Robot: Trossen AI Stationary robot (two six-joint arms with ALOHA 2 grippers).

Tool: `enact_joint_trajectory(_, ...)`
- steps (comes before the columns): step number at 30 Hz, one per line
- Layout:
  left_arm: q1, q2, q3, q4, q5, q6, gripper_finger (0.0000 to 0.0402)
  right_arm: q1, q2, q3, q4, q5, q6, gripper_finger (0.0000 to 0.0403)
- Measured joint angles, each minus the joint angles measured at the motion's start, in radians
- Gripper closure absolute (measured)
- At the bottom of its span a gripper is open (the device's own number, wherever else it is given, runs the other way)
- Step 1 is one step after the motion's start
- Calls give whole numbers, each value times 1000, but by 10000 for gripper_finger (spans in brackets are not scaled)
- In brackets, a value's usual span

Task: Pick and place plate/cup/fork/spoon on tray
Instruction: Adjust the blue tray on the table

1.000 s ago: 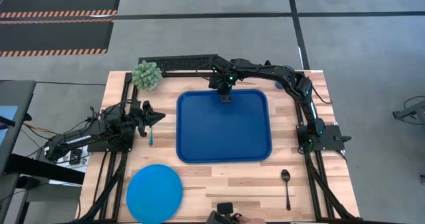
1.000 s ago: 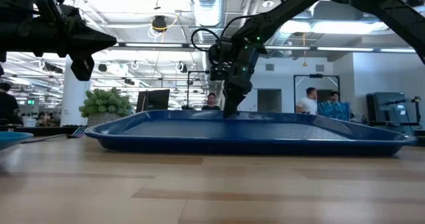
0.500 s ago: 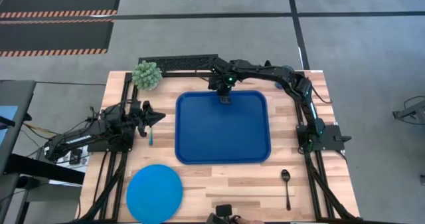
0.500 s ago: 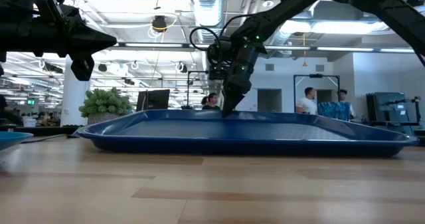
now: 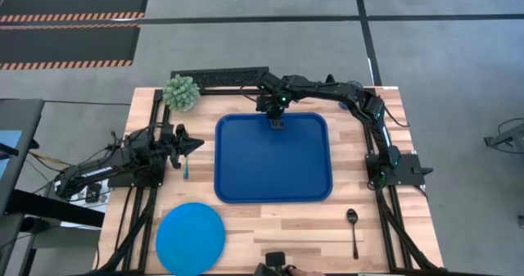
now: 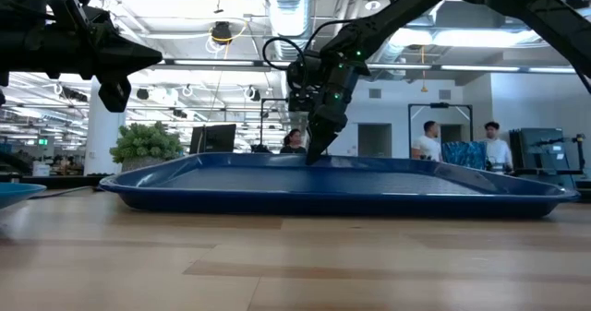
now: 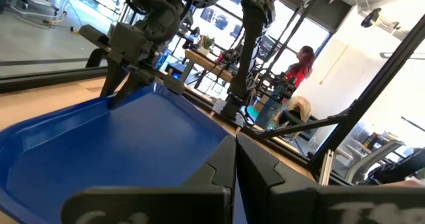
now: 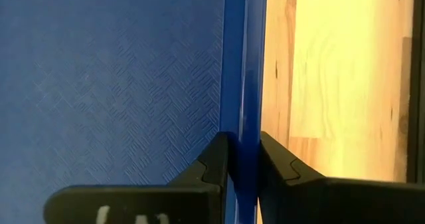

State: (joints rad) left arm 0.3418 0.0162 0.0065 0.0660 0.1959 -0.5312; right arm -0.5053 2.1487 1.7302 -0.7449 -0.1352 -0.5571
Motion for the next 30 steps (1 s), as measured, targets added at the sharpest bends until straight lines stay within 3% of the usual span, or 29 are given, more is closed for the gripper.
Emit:
enact_joint_trajectory(10, 0, 0, 0, 0, 0, -2, 401, 1, 0, 0, -2, 1, 5, 342)
enact_joint_trajectory(23, 0, 0, 0, 0, 0, -3, 401, 1, 0, 0, 18, 18, 6, 275)
enact_joint_trajectory(30, 0, 0, 0, 0, 1, -4, 401, 4, -1, 3, 45, 13, 7, 277)
